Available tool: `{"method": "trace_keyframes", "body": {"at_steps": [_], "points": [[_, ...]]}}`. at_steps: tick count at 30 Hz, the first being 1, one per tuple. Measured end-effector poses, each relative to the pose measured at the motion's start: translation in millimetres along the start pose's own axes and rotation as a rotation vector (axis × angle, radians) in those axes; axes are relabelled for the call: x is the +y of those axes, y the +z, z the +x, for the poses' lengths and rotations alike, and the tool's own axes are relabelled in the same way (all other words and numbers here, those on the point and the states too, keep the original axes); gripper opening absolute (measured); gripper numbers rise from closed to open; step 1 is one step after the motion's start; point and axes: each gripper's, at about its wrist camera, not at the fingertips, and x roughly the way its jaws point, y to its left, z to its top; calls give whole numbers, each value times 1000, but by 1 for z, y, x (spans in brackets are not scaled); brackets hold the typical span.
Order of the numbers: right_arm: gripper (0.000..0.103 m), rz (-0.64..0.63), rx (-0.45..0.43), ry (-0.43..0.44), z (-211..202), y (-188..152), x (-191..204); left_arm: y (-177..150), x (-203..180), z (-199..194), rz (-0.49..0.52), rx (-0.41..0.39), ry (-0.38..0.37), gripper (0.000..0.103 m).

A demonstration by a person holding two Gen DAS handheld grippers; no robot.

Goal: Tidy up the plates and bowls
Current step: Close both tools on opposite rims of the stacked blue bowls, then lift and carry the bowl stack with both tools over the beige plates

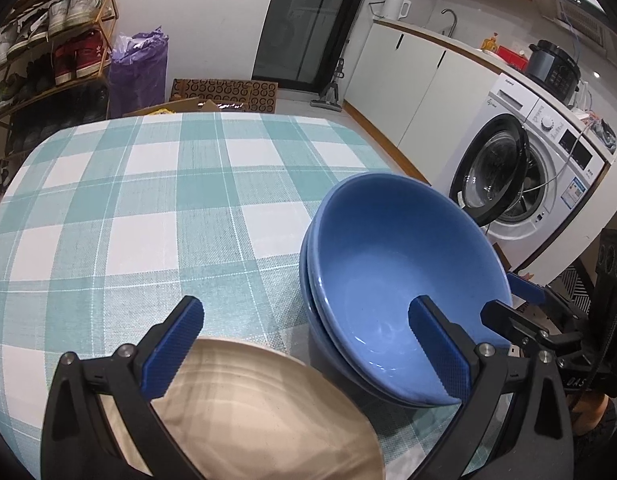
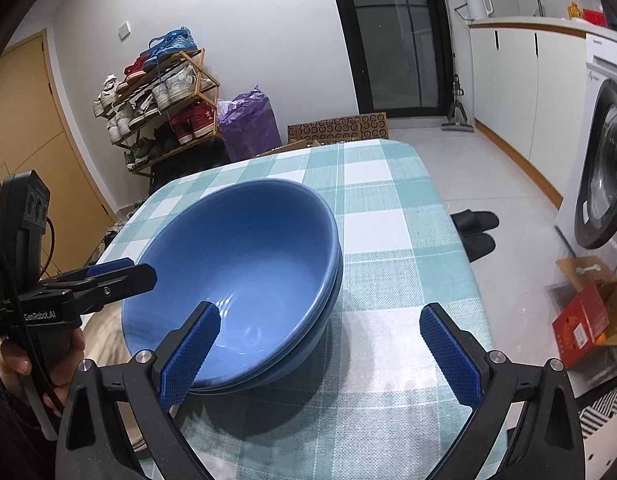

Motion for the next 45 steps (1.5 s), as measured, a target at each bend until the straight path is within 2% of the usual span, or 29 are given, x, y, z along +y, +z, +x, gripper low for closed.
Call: {"method": "trace_keyframes", "body": {"at_steps": [6,9,13,14,16,24,26,29,32,45], "points": [[102,26,18,34,11,-1,-4,1,-1,8,-6,18,-6,101],[97,32,26,45,16,0,-4,1,-3,9,0,21,-15,100],[82,36,44,58,21,-1,-4,1,-9,12,22,36,-25,89],[82,37,47,64,22,-1,-4,1,-10,13,24,39,-27,86],[78,38,51,70,24,-1,-3,1,-10,14,24,50,-41,71],[64,24,55,83,26,-1,1,0,-10,19,9,76,-54,47],[56,12,48,78,24,1,3,0,-11,17,10,73,-54,46],[51,2,39,74,21,1,5,0,-13,15,18,64,-52,42],[49,-5,29,64,19,2,6,1,-15,13,27,57,-59,38],[44,-4,22,39,18,1,5,0,-17,13,39,50,-29,35]]}}
